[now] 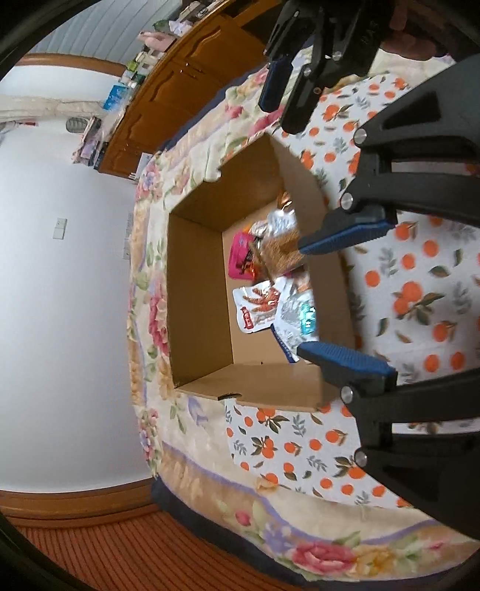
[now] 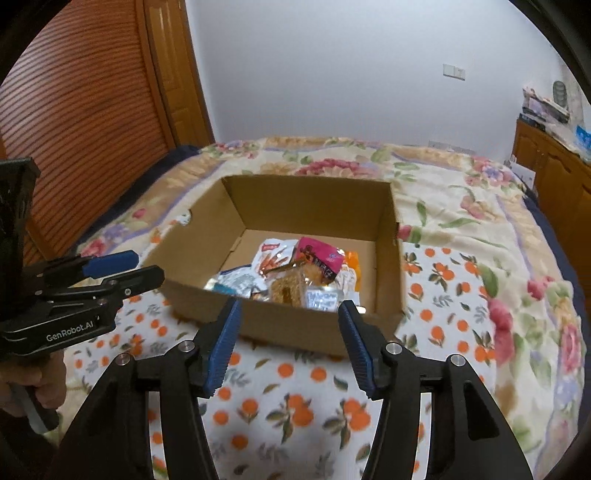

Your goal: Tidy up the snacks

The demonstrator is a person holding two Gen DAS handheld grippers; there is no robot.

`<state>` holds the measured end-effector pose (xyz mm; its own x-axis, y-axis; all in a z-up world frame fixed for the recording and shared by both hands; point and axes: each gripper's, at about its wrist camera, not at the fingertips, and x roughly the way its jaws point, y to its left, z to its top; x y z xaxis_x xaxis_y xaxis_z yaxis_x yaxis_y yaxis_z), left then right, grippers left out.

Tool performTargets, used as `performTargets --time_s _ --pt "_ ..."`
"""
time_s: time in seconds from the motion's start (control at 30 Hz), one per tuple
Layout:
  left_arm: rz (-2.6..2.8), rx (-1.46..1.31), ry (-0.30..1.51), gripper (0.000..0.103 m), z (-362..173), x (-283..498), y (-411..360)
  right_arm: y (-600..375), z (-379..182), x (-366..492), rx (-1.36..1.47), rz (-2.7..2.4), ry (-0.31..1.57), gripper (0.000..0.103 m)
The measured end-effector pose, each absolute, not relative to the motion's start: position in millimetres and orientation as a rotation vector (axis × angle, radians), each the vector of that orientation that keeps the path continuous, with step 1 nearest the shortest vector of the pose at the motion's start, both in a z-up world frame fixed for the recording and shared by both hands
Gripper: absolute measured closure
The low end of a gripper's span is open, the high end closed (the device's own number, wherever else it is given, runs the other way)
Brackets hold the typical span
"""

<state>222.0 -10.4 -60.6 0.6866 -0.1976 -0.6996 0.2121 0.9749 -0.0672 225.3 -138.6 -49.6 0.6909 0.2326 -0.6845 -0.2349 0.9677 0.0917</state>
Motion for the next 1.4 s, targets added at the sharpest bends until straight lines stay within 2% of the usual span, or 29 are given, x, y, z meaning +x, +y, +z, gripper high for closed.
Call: performTargets --time_s 0.17,0.27,0.3,0.33,0.37,0.4,0.43,0.5,0.7,0.77,0.8,1.4 --pt "-0.224 0.039 0.735 0.052 -37.9 181.0 -13.1 -147.5 -27.2 182.1 -0.002 0.241 0.730 0.038" --pt "-0.227 0.038 0.714 0.051 -25.1 160.6 -14.2 -152.8 -18.3 163.1 0.006 0.229 0.718 0.030" --pt "-0.225 0.044 0.706 0.050 -21.3 153.2 -14.8 -154.0 -15.9 157.5 0.005 0.227 0.717 0.021" --pt "-0.222 0.054 0.697 0.045 -17.8 144.7 -15.7 -154.8 -13.1 151.0 -0.002 0.227 0.716 0.013" --pt "-0.220 0.060 0.691 0.040 -14.9 136.6 -16.3 -155.7 -10.3 144.9 -0.007 0.219 0.706 0.012" --pt "-0.220 0.059 0.681 0.027 -12.1 129.9 -15.9 -157.4 -7.5 139.3 -0.006 0.211 0.698 0.012" --pt "-0.223 0.052 0.665 0.019 -9.3 123.2 -15.0 -159.0 -4.5 133.5 0.001 0.208 0.692 0.009" --pt "-0.224 0.053 0.653 0.019 -5.2 112.6 -14.9 -161.3 -1.0 126.6 0.015 0.214 0.692 0.000" --pt "-0.212 0.063 0.619 0.016 5.1 88.2 -18.4 -162.4 8.0 99.4 0.002 0.205 0.658 0.000" --pt "-0.209 0.055 0.600 0.002 7.9 79.4 -17.8 -163.7 8.6 89.6 0.008 0.201 0.652 0.000" --pt "-0.207 0.045 0.584 0.000 9.3 73.8 -16.8 -164.3 8.7 85.2 0.011 0.199 0.646 0.000" --pt "-0.164 0.078 0.523 0.000 -9.4 22.2 -12.4 -189.0 -9.0 33.1 0.055 0.161 0.584 0.000"
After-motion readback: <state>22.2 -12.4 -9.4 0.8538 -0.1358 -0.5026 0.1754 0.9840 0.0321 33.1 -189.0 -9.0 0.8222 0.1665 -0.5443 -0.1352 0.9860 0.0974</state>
